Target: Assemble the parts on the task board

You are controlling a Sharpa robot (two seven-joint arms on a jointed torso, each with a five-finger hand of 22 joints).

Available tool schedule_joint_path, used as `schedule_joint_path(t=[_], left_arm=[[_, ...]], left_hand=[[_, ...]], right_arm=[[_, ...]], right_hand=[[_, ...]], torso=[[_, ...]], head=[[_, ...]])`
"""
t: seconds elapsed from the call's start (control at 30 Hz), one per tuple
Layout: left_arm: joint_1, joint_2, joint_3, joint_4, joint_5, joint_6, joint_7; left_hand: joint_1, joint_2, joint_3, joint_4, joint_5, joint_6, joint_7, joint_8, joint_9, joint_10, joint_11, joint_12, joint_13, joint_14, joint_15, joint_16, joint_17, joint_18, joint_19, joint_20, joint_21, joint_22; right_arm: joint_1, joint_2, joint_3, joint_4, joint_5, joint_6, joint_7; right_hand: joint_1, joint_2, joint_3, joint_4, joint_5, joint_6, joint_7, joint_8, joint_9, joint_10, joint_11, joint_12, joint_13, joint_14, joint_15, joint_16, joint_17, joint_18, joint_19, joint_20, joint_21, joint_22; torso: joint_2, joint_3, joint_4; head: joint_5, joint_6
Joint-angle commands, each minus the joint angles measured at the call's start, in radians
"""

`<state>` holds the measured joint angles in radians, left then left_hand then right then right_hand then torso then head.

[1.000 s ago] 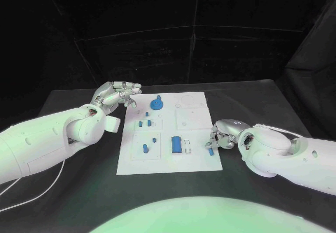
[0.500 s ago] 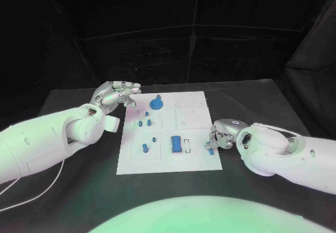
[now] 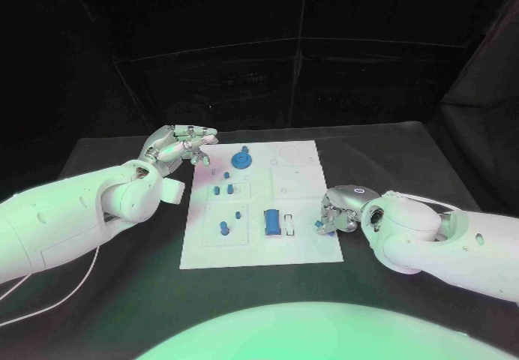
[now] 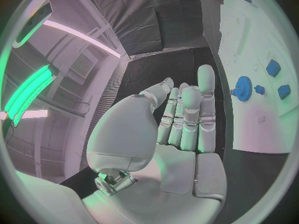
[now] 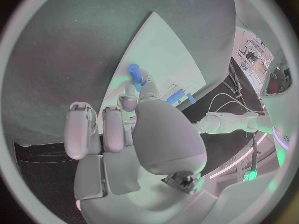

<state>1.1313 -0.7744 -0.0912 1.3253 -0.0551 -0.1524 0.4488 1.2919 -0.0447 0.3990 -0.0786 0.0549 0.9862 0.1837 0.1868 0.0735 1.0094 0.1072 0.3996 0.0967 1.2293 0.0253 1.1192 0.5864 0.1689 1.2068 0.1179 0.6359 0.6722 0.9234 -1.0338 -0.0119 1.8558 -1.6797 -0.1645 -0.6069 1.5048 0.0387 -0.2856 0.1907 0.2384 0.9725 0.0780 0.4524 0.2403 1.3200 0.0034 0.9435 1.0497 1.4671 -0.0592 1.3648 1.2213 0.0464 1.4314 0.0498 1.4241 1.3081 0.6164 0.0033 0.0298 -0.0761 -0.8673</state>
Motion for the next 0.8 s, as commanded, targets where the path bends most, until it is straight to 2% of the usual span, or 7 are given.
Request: schedule_joint_path(t=[0.03,0.2,0.3,0.37,0.47,0.6,0.8], left_arm=[[0.001,0.000,0.001,0.002,0.003,0.011,0.004],[0.001,-0.001,0.001,0.003,0.003,0.011,0.004],[0.001,-0.001,0.001,0.004,0.003,0.011,0.004],[0.001,-0.002,0.001,0.004,0.003,0.011,0.004],[0.001,-0.002,0.001,0.004,0.003,0.011,0.004],[0.001,-0.001,0.001,0.003,0.003,0.011,0.004],[0.001,0.001,0.001,0.002,0.003,0.012,0.003]], left_hand=[[0.001,0.004,-0.008,0.001,0.004,-0.009,0.000,0.006,-0.001,-0.009,0.002,0.004,0.001,-0.007,-0.002,-0.006,-0.001,0.014,0.001,0.003,-0.003,-0.001],[0.000,0.004,-0.008,0.001,0.004,-0.010,0.000,0.006,-0.001,-0.010,0.002,0.004,0.000,-0.008,-0.002,-0.005,-0.002,0.014,0.001,0.003,-0.003,-0.001],[0.000,0.004,-0.008,0.001,0.004,-0.010,0.000,0.006,-0.001,-0.010,0.002,0.004,0.000,-0.008,-0.002,-0.005,-0.002,0.014,0.001,0.003,-0.003,-0.001],[0.000,0.004,-0.008,0.001,0.004,-0.010,0.000,0.006,-0.001,-0.010,0.002,0.004,0.000,-0.008,-0.002,-0.005,-0.002,0.014,0.001,0.003,-0.003,-0.001],[0.000,0.004,-0.008,0.001,0.004,-0.010,0.000,0.006,-0.001,-0.010,0.002,0.004,0.000,-0.008,-0.002,-0.005,-0.002,0.014,0.001,0.003,-0.003,-0.001],[0.000,0.004,-0.008,0.001,0.004,-0.010,0.000,0.006,-0.001,-0.010,0.002,0.004,0.000,-0.008,-0.002,-0.005,-0.002,0.014,0.001,0.003,-0.003,-0.001],[0.000,0.004,-0.008,0.001,0.004,-0.010,0.000,0.006,-0.001,-0.010,0.002,0.004,0.000,-0.008,-0.002,-0.005,-0.002,0.014,0.001,0.003,-0.003,-0.001]], right_arm=[[-0.010,0.008,-0.009,-0.005,-0.015,0.071,-0.018],[-0.010,0.018,-0.009,-0.007,-0.021,0.056,-0.023],[-0.010,0.020,-0.009,-0.006,-0.008,0.028,-0.023],[-0.010,0.019,-0.009,-0.003,0.005,0.004,-0.020],[-0.010,0.018,-0.009,0.002,0.033,-0.039,-0.013],[-0.010,0.012,-0.009,0.016,0.080,-0.129,0.006],[-0.009,0.016,-0.008,0.036,0.134,-0.249,0.032]], right_hand=[[0.032,0.013,0.011,-0.019,-0.009,0.009,0.000,-0.009,-0.005,-0.003,-0.005,-0.007,-0.002,0.043,-0.008,0.004,0.002,0.003,0.004,-0.002,0.005,0.092],[0.079,0.052,0.053,-0.043,-0.008,0.017,-0.004,-0.018,-0.010,-0.006,-0.010,-0.014,-0.006,0.043,-0.011,0.005,0.005,0.002,0.005,-0.005,0.006,0.094],[0.071,0.078,0.077,-0.030,0.032,0.017,-0.004,-0.031,-0.015,-0.003,-0.011,-0.013,-0.006,0.044,-0.011,0.006,0.008,0.002,0.007,-0.007,0.008,0.096],[0.068,0.083,0.087,-0.025,0.051,0.017,-0.005,-0.037,-0.018,-0.002,-0.011,-0.013,-0.006,0.044,-0.012,0.007,0.010,0.001,0.008,-0.007,0.009,0.098],[0.056,0.081,0.099,-0.013,0.067,0.016,-0.004,-0.049,-0.022,0.001,-0.009,-0.011,-0.004,0.045,-0.011,0.009,0.013,0.001,0.010,-0.007,0.011,0.100],[0.045,0.069,0.117,0.001,0.098,0.021,-0.003,-0.062,-0.027,0.004,-0.009,-0.010,-0.004,0.046,-0.011,0.011,0.018,0.000,0.013,-0.006,0.013,0.103],[0.013,0.034,0.136,0.036,0.142,0.036,-0.004,-0.076,-0.032,0.016,-0.010,0.006,0.009,0.050,-0.011,0.022,0.035,-0.003,0.022,-0.006,0.023,0.116]], torso=[[-0.001,-0.0004,0.0009],[0.000,-0.0001,0.0008],[0.000,-0.0001,0.0007],[0.000,0.0000,0.0002],[0.000,0.0000,-0.0003],[0.000,0.0002,0.0006],[0.000,0.0001,0.0020]], head=[[0.000,0.001],[0.001,0.001],[0.002,0.001],[0.003,0.001],[0.004,0.000],[0.004,0.001],[0.003,0.001]])
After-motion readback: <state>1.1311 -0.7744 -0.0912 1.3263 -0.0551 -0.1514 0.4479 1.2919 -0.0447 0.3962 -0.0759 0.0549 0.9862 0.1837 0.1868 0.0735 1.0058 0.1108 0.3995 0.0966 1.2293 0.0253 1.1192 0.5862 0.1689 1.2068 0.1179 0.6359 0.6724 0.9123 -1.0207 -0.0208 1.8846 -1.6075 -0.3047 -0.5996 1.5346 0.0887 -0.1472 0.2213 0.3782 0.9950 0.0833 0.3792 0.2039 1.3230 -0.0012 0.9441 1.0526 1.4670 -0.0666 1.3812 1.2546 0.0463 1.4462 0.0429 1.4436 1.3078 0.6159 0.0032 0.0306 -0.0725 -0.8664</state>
